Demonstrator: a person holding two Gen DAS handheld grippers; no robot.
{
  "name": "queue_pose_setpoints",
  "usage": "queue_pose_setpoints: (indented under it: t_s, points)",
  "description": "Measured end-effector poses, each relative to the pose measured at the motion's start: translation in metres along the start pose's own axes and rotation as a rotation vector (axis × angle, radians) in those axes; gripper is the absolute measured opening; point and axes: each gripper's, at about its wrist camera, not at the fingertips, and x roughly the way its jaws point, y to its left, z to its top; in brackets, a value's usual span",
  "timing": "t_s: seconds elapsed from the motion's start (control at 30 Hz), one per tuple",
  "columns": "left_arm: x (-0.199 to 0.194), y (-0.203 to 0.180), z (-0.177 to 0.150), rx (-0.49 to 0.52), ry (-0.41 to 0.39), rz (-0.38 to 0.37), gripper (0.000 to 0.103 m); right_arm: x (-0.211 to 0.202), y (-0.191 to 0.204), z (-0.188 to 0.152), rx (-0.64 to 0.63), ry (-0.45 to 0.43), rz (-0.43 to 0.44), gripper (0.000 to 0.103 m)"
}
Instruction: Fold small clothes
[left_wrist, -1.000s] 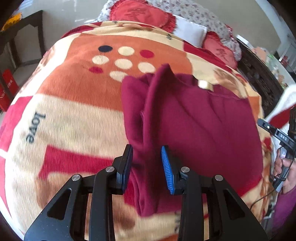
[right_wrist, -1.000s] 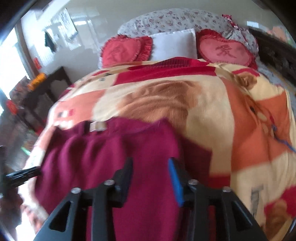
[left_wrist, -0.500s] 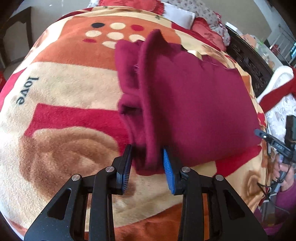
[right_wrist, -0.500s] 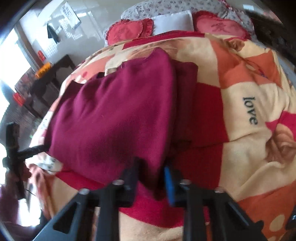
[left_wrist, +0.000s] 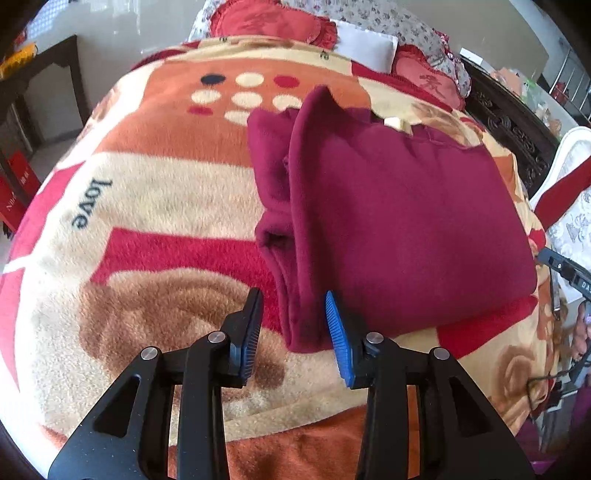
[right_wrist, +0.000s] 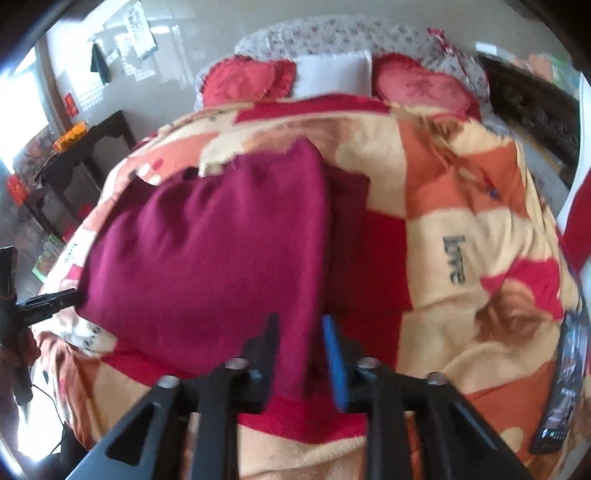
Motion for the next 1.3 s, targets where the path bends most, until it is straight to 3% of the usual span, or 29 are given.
queue_pose_setpoints:
  t_s: [0.23, 0.47, 0.8, 0.93, 1.03, 1.3]
  points:
    - [-0.004, -0.017, 0.016, 0.043, -0.042, 0.026, 0.036, 0.020, 0.046, 0.014, -0.092, 0.024, 0.069, 0.037]
    - [0.011, -0.025, 0.027, 0.060, -0.036, 0.042, 0.035, 0.053, 0.096, 0.027, -0.202, 0.038, 0.120, 0.037]
    - [0.035, -0.021, 0.029, 0.050, 0.000, 0.061, 0.036, 0.093, 0.114, 0.030, -0.251, 0.108, 0.109, 0.037]
    - [0.038, -0.016, 0.032, 0.023, 0.003, 0.040, 0.036, 0.096, 0.125, 0.046, -0.245, 0.100, 0.149, 0.037]
    - [0.040, -0.010, 0.035, -0.009, 0.012, 0.015, 0.036, 0.116, 0.142, 0.056, -0.265, 0.142, 0.187, 0.037]
    - [0.042, 0.003, 0.038, -0.080, 0.024, -0.047, 0.036, 0.151, 0.185, 0.093, -0.317, 0.134, 0.175, 0.037]
